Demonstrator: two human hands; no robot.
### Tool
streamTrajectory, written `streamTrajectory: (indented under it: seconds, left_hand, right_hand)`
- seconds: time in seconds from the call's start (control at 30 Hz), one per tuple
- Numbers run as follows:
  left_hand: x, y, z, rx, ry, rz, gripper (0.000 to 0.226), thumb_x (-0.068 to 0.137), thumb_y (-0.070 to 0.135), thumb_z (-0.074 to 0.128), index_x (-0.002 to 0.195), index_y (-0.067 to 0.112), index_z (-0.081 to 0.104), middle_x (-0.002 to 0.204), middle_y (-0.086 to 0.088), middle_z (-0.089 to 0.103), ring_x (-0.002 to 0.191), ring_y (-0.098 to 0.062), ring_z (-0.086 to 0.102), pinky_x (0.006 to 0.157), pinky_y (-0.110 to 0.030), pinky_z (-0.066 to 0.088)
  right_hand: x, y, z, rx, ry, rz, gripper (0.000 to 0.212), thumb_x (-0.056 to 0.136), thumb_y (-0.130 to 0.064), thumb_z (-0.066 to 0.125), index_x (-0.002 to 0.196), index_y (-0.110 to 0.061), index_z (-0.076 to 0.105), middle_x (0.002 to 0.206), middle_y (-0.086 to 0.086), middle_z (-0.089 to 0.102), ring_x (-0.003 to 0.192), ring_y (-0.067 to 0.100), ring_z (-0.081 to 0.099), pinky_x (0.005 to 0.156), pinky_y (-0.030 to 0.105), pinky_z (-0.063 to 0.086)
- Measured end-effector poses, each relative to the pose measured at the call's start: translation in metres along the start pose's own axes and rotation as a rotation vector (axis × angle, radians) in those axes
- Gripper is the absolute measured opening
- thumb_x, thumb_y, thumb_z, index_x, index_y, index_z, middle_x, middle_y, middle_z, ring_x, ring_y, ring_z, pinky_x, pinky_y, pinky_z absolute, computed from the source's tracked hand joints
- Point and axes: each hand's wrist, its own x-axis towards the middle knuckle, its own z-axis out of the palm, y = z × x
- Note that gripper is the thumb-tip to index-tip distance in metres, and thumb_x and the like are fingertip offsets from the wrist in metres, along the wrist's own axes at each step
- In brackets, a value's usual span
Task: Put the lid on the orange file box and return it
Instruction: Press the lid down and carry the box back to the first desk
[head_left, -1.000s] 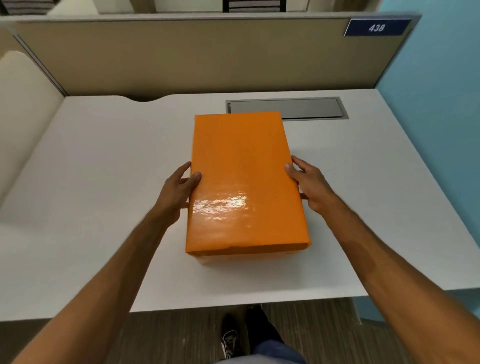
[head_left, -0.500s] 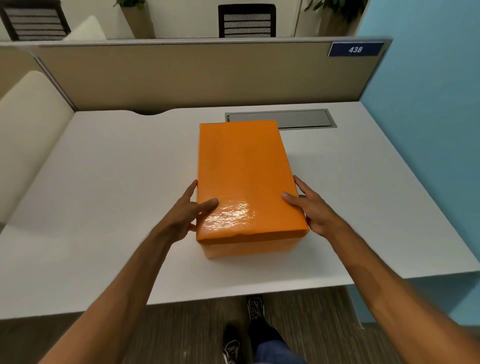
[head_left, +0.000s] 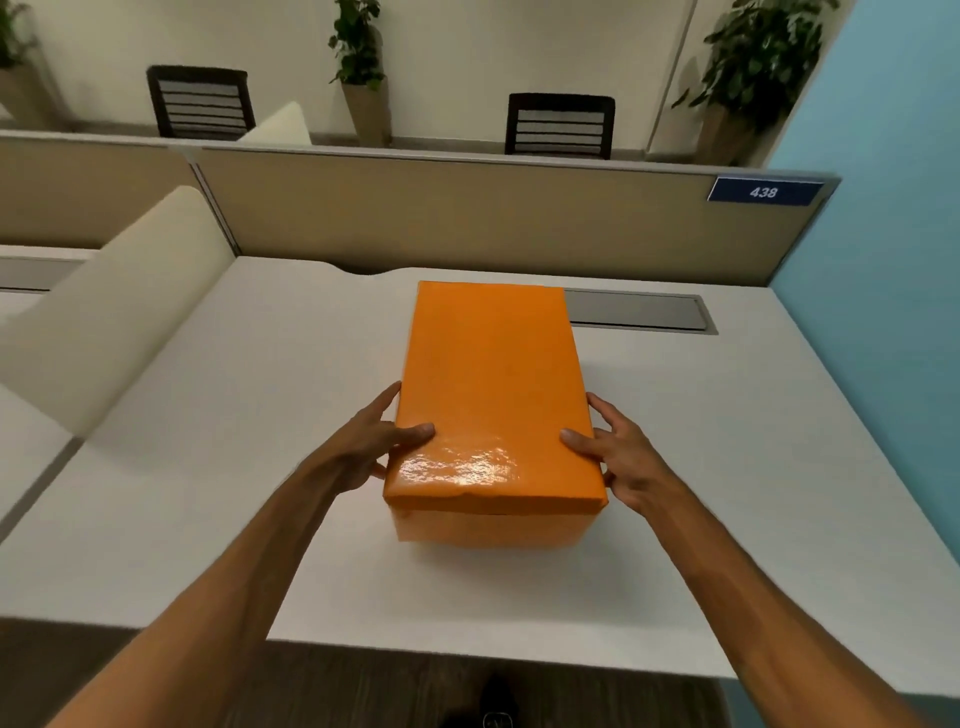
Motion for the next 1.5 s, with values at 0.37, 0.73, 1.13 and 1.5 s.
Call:
streamTrajectory:
  seconds: [0.37, 0.73, 1.13, 1.5]
  left_hand:
    - [-0.012, 0.008, -0.066, -0.072, 0.150, -0.003, 0.096, 0.075, 0.034, 0.080, 0.152, 0.041, 0.024, 0.144, -0.008, 0.051, 0.119, -0.040, 0.057, 0.095, -0.065, 0.048]
    - [-0.003, -0.001, -0.192, -0.083, 0.267, -0.064, 0.090, 0.079, 0.023, 0.080, 0.152, 0.037, 0.029, 0.139, -0.012, 0.054, 0.117, -0.039, 0.058, 0.095, -0.065, 0.049]
    - [0.072, 0.003, -0.395, 0.002, 0.295, -0.115, 0.095, 0.072, 0.016, 0.086, 0.149, 0.036, 0.034, 0.117, -0.004, 0.059, 0.094, -0.025, 0.062, 0.072, -0.048, 0.053]
    - [0.149, 0.014, -0.491, 0.071, 0.197, -0.164, 0.086, 0.084, 0.013, 0.075, 0.152, 0.034, 0.027, 0.148, -0.011, 0.044, 0.120, -0.034, 0.047, 0.097, -0.057, 0.042]
  right_hand:
    - [0.054, -0.035, 0.061, -0.076, -0.134, -0.027, 0.100, 0.065, -0.035, 0.084, 0.150, -0.038, 0.032, 0.126, 0.001, 0.059, 0.106, 0.029, 0.062, 0.091, 0.065, 0.050]
    - [0.107, -0.058, 0.189, -0.101, -0.231, -0.031, 0.100, 0.064, -0.036, 0.083, 0.150, -0.037, 0.031, 0.127, 0.001, 0.057, 0.104, 0.029, 0.063, 0.087, 0.061, 0.053]
    - [0.183, -0.066, 0.373, 0.000, -0.121, -0.027, 0.098, 0.070, -0.029, 0.083, 0.152, -0.035, 0.030, 0.133, 0.003, 0.057, 0.098, 0.021, 0.066, 0.056, 0.032, 0.057]
    - [0.245, -0.071, 0.459, 0.014, -0.006, -0.026, 0.094, 0.076, -0.025, 0.083, 0.152, -0.035, 0.029, 0.108, -0.012, 0.061, 0.092, 0.014, 0.066, 0.047, 0.022, 0.055]
